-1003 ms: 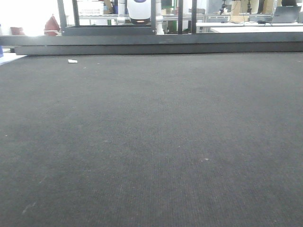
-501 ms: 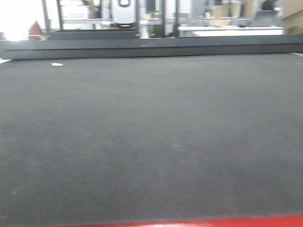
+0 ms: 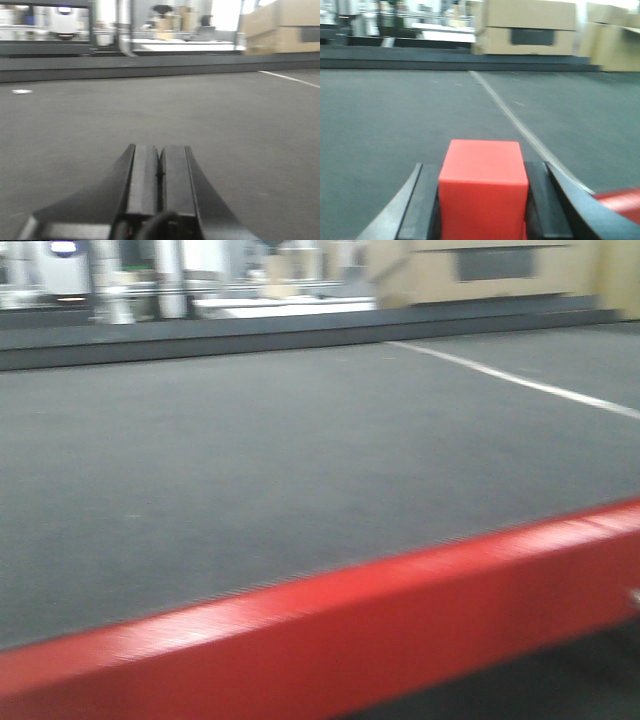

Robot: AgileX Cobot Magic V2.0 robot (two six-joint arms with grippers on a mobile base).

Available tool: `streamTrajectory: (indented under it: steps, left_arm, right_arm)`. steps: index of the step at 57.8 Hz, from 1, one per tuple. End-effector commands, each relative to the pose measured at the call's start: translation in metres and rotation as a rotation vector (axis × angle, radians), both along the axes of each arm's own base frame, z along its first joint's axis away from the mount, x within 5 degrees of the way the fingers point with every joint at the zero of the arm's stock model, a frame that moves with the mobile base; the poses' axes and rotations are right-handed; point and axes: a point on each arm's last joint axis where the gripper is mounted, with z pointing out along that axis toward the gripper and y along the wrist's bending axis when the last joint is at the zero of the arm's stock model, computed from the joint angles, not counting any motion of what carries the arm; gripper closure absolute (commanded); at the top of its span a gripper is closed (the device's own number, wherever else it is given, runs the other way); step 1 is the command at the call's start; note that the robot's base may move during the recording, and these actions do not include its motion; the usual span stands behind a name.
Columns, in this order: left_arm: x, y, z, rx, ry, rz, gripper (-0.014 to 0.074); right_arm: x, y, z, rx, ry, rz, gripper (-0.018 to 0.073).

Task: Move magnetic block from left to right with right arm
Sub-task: 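Drive the base away from the table holding the cube in the right gripper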

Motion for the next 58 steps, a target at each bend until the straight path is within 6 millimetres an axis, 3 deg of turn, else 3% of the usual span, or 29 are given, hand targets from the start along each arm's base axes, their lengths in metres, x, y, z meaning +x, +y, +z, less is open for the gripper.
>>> streamTrajectory:
  steps: [1, 58]
  left_arm:
    - [-0.0012, 0.0003, 0.0053, -0.019, -0.085, -0.001, 0.0713]
    - [-0.0012, 0.0003, 0.0053, -0.019, -0.085, -0.001, 0.0713]
  right_arm:
    - [-0.0009, -0.0004, 0.0171, -0.012, -0.108, -0.006, 0.0262]
    - [-0.0009, -0.0004, 0.0171, -0.012, -0.108, -0.006, 0.0262]
